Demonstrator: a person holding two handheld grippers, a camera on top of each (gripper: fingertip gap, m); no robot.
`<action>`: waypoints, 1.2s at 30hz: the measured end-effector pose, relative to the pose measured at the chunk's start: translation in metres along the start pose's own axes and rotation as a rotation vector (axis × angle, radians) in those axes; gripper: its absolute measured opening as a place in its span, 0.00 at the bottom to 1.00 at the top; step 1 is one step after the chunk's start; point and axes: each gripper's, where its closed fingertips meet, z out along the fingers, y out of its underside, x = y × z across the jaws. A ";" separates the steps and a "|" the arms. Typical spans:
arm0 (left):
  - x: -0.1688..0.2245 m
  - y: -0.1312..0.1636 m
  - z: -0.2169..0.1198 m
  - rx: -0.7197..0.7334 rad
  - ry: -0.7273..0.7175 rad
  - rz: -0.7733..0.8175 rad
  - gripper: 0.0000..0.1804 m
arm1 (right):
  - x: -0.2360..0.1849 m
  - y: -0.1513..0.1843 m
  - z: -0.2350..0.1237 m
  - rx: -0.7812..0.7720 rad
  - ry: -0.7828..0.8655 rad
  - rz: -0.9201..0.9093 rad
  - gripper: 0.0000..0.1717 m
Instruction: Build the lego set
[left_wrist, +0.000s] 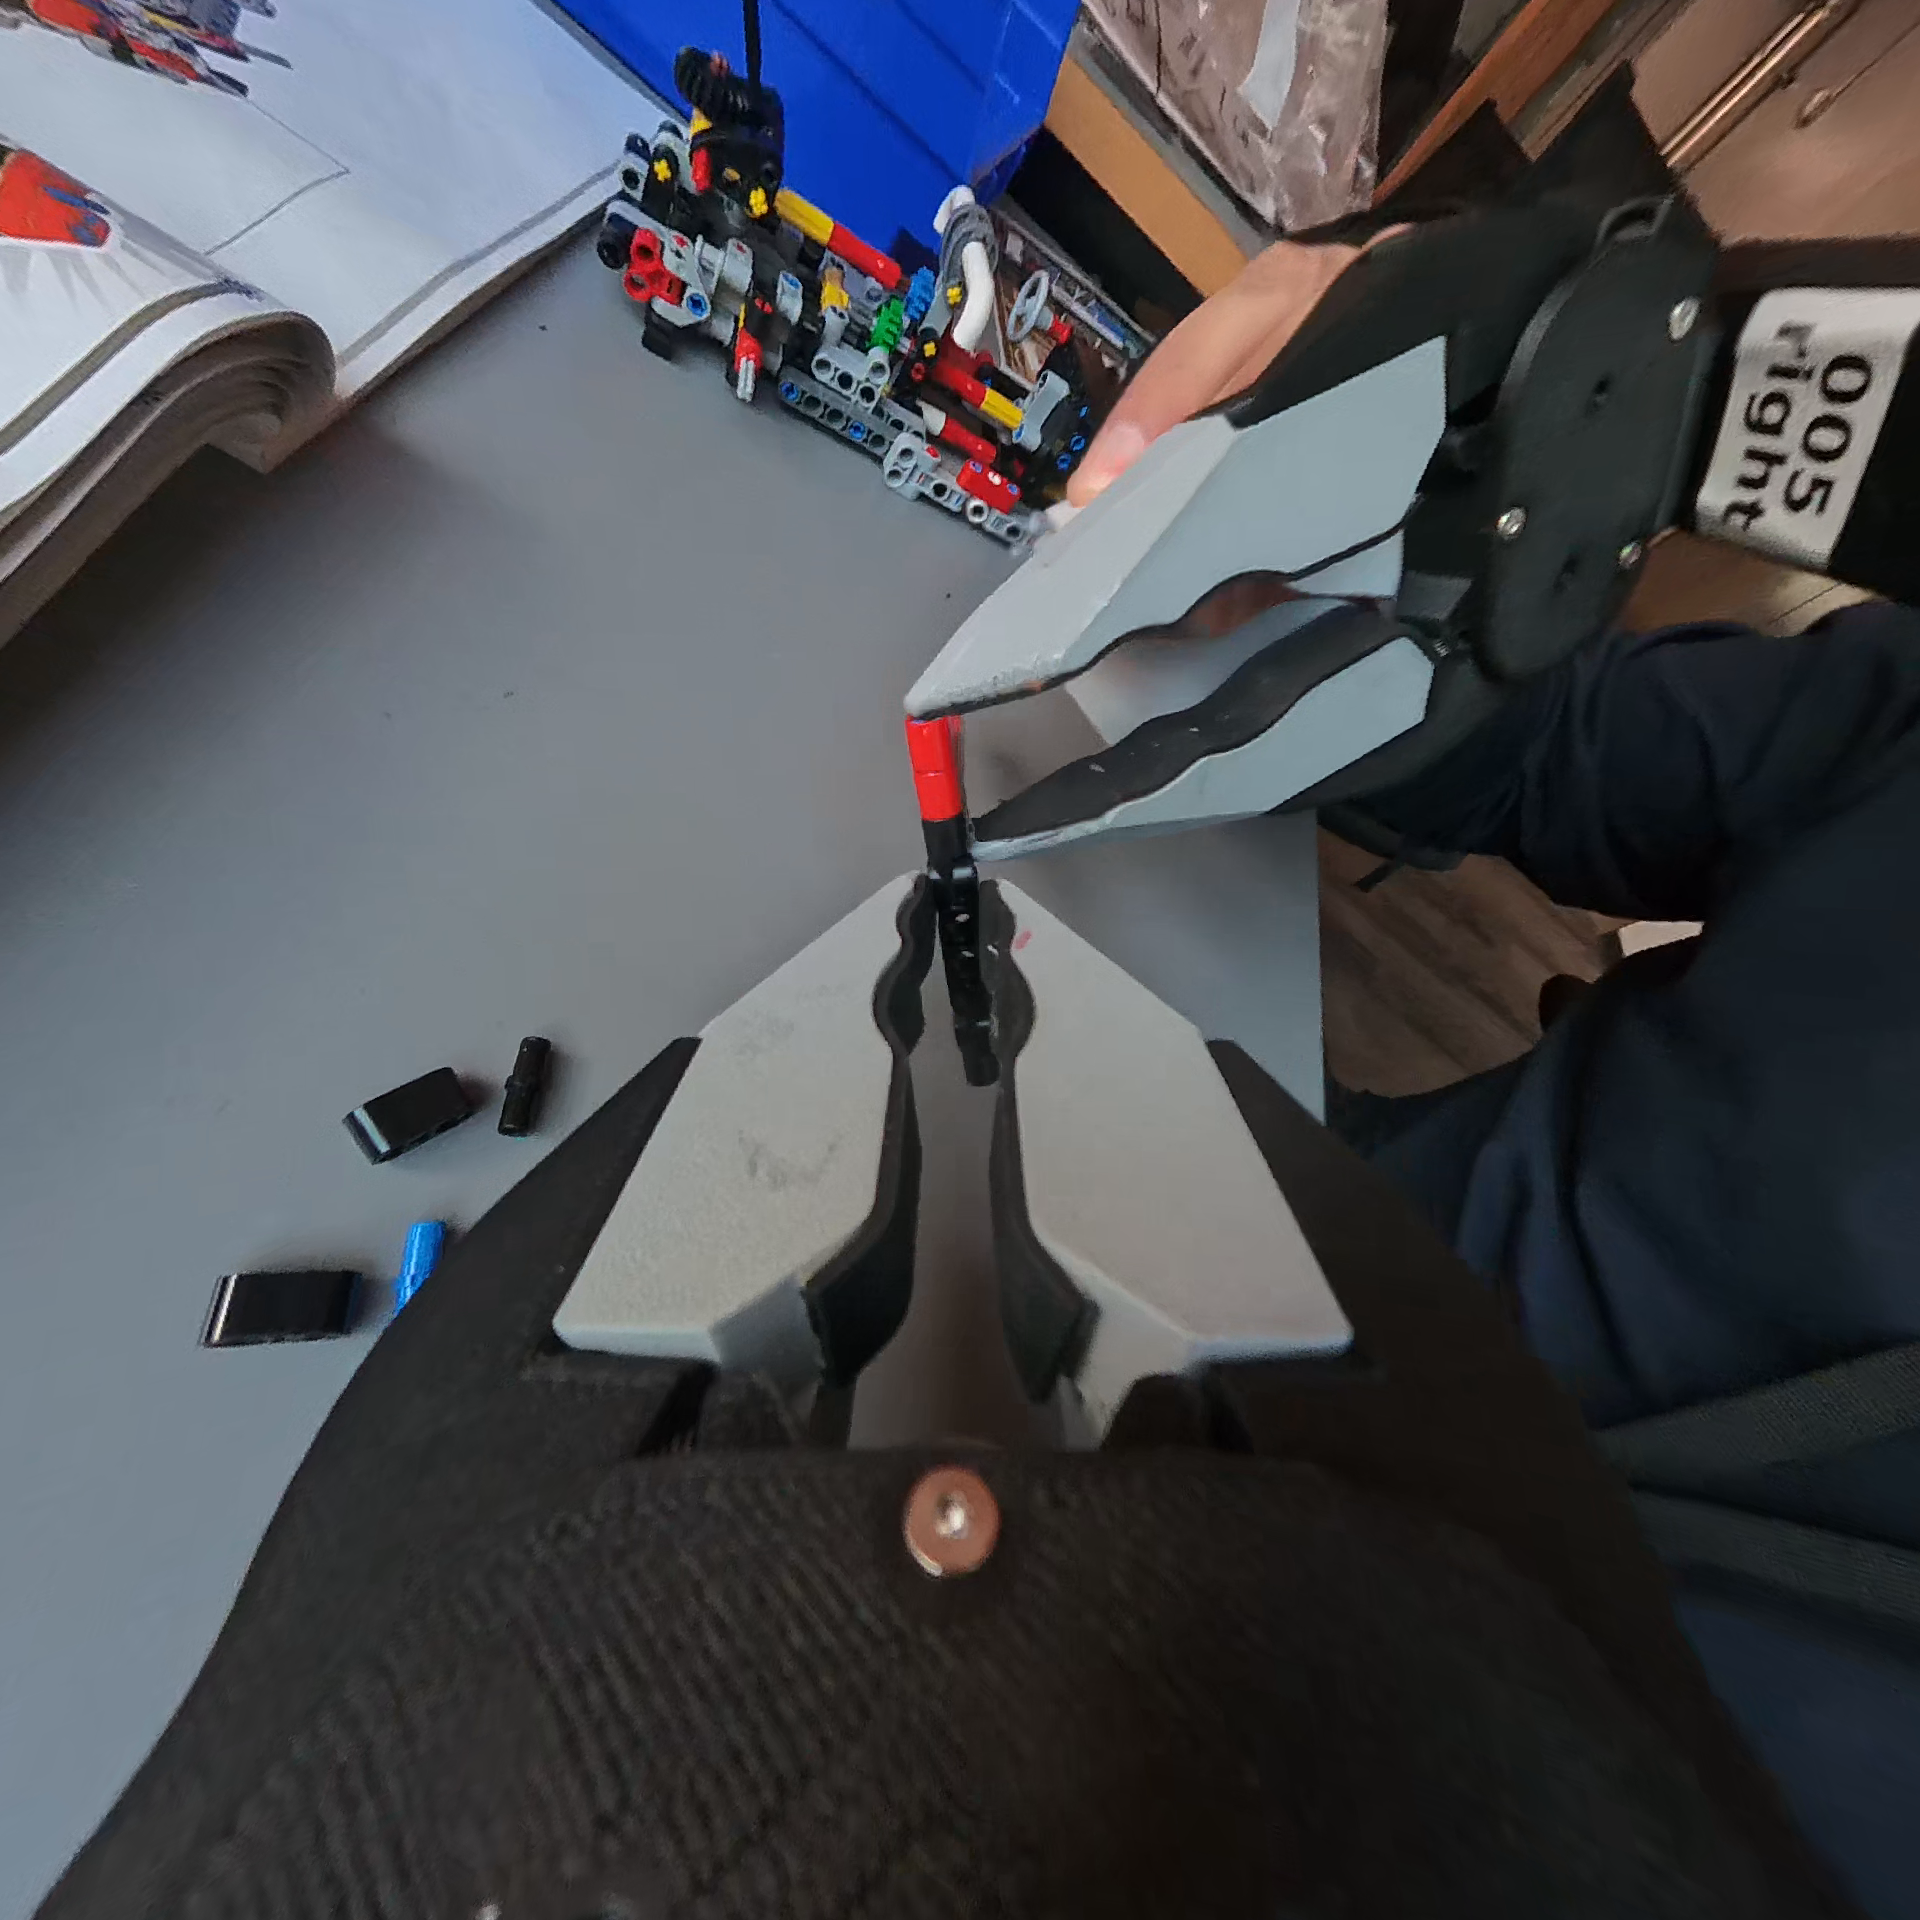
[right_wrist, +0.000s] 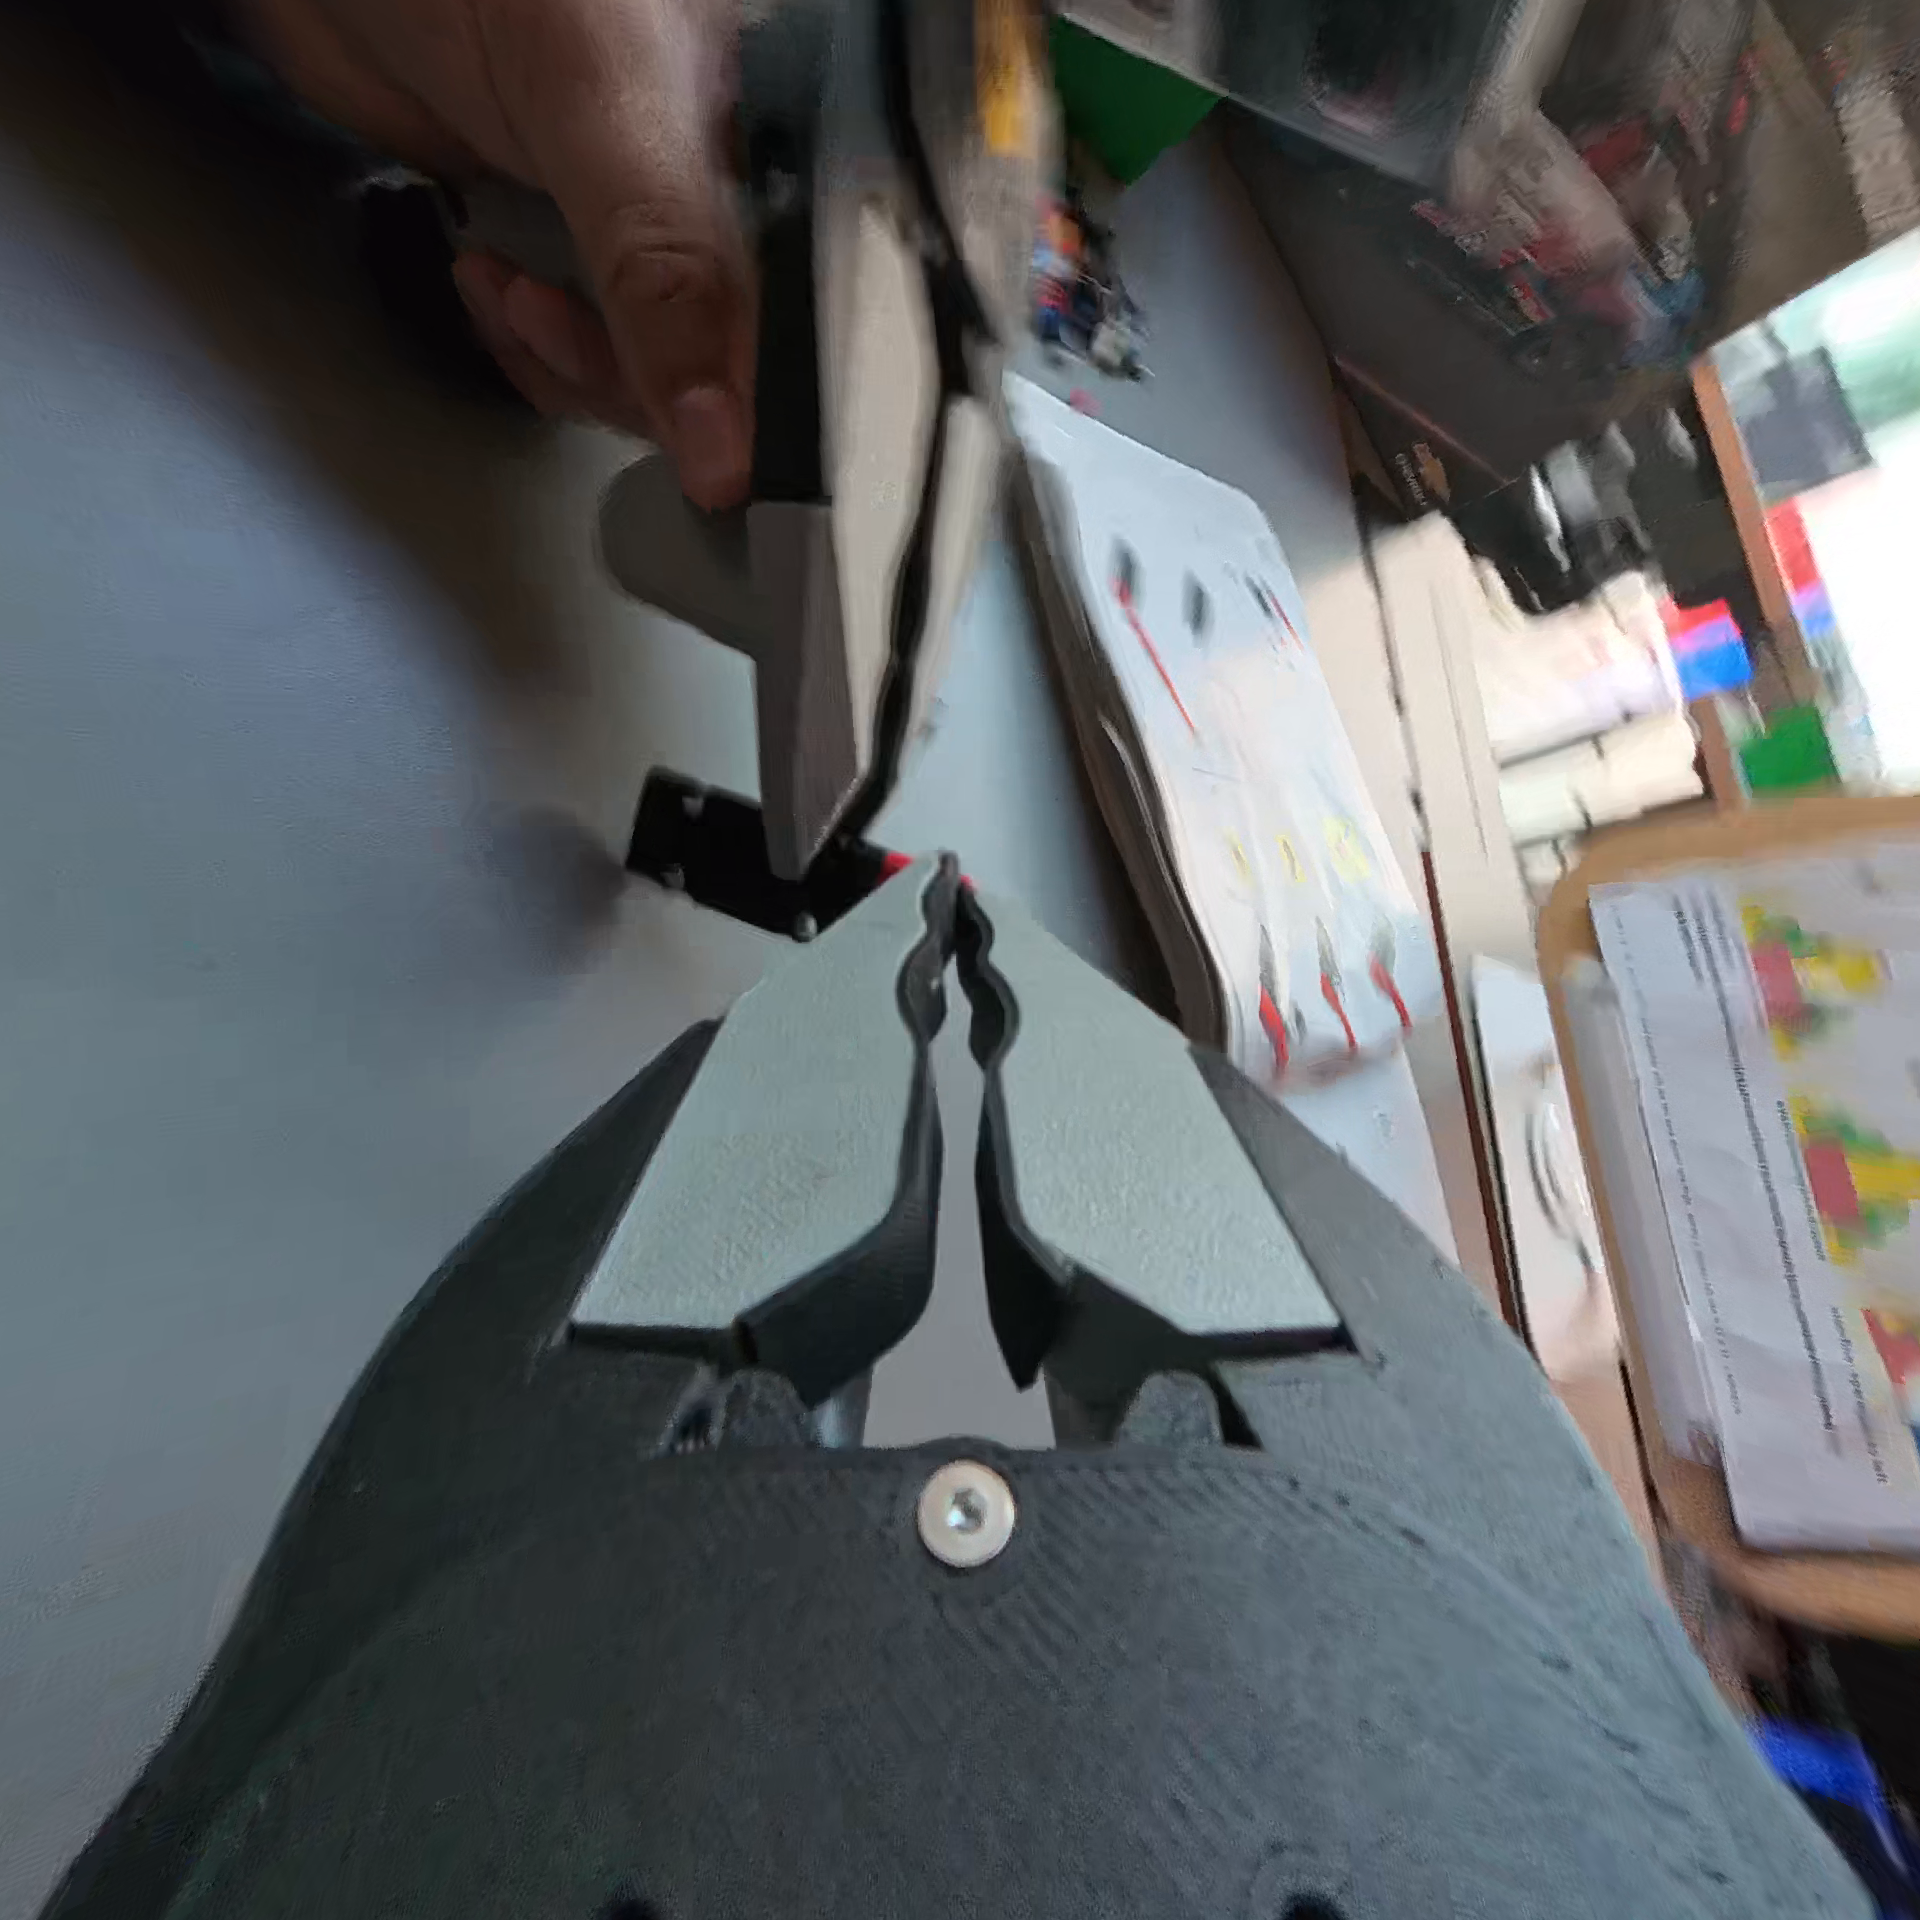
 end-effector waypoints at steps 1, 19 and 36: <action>0.001 0.006 0.003 -0.048 0.000 0.022 0.03 | 0.001 -0.005 -0.003 0.036 0.001 0.003 0.00; 0.004 -0.021 -0.003 0.123 0.047 0.019 0.03 | 0.035 0.005 -0.031 0.259 -0.031 0.402 0.17; 0.034 -0.019 -0.003 0.097 -0.207 0.736 0.03 | -0.015 0.025 -0.028 0.174 -0.242 0.150 0.03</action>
